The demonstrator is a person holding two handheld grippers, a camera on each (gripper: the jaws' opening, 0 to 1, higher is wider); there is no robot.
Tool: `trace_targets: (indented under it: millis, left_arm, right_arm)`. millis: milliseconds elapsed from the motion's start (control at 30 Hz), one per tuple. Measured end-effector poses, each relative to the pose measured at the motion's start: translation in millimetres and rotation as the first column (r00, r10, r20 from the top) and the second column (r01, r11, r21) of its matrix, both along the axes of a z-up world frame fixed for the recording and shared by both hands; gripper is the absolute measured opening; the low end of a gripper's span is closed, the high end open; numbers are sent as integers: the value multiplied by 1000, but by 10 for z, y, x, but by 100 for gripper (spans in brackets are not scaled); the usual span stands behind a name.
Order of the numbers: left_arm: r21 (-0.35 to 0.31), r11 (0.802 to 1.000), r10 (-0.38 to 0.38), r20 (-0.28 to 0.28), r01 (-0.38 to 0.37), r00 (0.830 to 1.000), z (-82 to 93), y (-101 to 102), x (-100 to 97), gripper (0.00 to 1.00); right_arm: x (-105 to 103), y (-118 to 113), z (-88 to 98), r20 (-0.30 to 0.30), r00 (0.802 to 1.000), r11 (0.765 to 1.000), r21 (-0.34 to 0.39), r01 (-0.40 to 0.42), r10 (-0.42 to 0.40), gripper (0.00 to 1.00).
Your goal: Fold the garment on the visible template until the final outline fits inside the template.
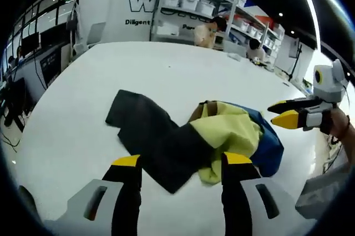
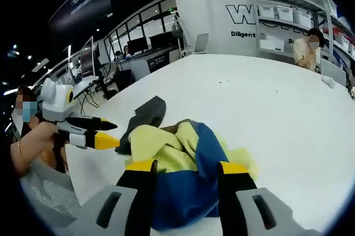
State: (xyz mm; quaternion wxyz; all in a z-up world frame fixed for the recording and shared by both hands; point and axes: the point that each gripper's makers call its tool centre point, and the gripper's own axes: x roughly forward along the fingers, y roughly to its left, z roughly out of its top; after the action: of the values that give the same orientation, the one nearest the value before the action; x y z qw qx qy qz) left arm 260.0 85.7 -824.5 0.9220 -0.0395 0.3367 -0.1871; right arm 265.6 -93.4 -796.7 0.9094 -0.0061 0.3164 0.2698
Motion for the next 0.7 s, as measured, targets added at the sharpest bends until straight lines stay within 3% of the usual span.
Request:
trace_targets:
  millis: [33, 133, 233, 367, 467, 633, 700]
  left_arm:
    - [7, 1000, 2, -26, -2, 1000, -52, 0, -28, 56]
    - [8, 1000, -3, -27, 3, 1000, -81, -11, -31, 54]
    - [-4, 1000, -4, -43, 3, 999, -119, -18, -32, 48]
    - [-24, 999, -26, -94, 24, 995, -214, -42, -68, 41]
    - [-43, 999, -15, -129, 10, 992, -272, -28, -101, 41]
    - [-58, 998, -1, -135, -7, 991, -297, -15, -98, 33]
    - [-25, 1000, 6, -98, -8, 995, -290, 30, -58, 29]
  right_arm:
    - [16, -15, -37, 1, 1000, 1000, -26, 2, -2, 31]
    - [45, -48, -112, 18, 1000, 995, -98, -3, 5, 20]
    - [61, -57, -228, 7, 1000, 990, -139, -9, 10, 17]
    - [46, -21, -359, -43, 999, 996, -89, 16, -20, 13]
    - [24, -6, -395, -40, 999, 995, -94, 24, -28, 9]
    - [38, -5, -364, -11, 1000, 992, -127, 25, -27, 3]
    - [42, -11, -356, -3, 1000, 991, -135, 25, -25, 0]
